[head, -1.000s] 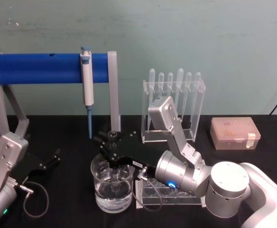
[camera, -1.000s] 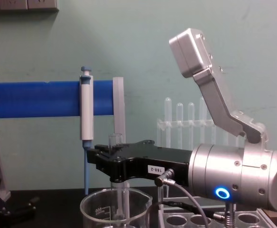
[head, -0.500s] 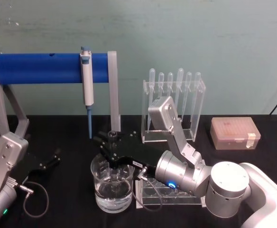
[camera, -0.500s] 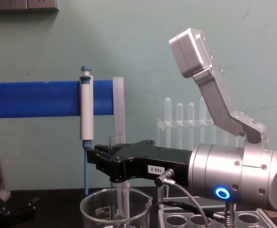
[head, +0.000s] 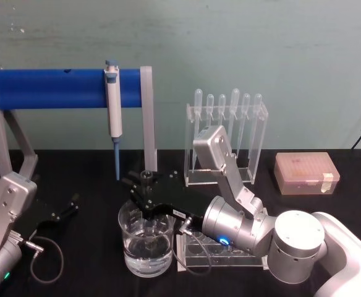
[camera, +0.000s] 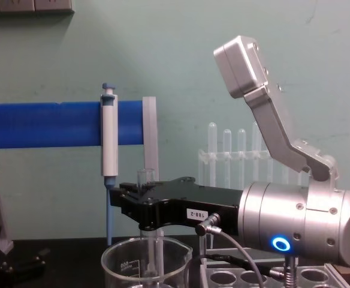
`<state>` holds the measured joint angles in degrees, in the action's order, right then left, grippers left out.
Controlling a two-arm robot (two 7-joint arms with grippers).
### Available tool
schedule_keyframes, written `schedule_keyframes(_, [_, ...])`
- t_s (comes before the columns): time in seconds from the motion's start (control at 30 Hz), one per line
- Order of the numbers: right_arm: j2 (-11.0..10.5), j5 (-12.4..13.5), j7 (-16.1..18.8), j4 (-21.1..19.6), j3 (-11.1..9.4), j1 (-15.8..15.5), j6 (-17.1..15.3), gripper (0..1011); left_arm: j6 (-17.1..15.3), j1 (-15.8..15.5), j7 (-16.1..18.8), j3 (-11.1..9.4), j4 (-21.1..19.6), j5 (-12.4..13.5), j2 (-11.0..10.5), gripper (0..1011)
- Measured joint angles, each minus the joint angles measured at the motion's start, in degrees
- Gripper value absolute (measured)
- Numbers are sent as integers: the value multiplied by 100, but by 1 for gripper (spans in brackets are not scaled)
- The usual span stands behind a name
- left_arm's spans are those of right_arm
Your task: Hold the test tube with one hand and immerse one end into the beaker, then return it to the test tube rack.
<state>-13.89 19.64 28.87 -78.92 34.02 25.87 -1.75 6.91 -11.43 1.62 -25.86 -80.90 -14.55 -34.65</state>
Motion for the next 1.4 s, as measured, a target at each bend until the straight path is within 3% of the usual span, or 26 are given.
schedule_keyframes(1.4, [0, 0, 0, 0, 0, 0, 0, 135, 0, 0, 0, 0, 0, 0, 0, 1000])
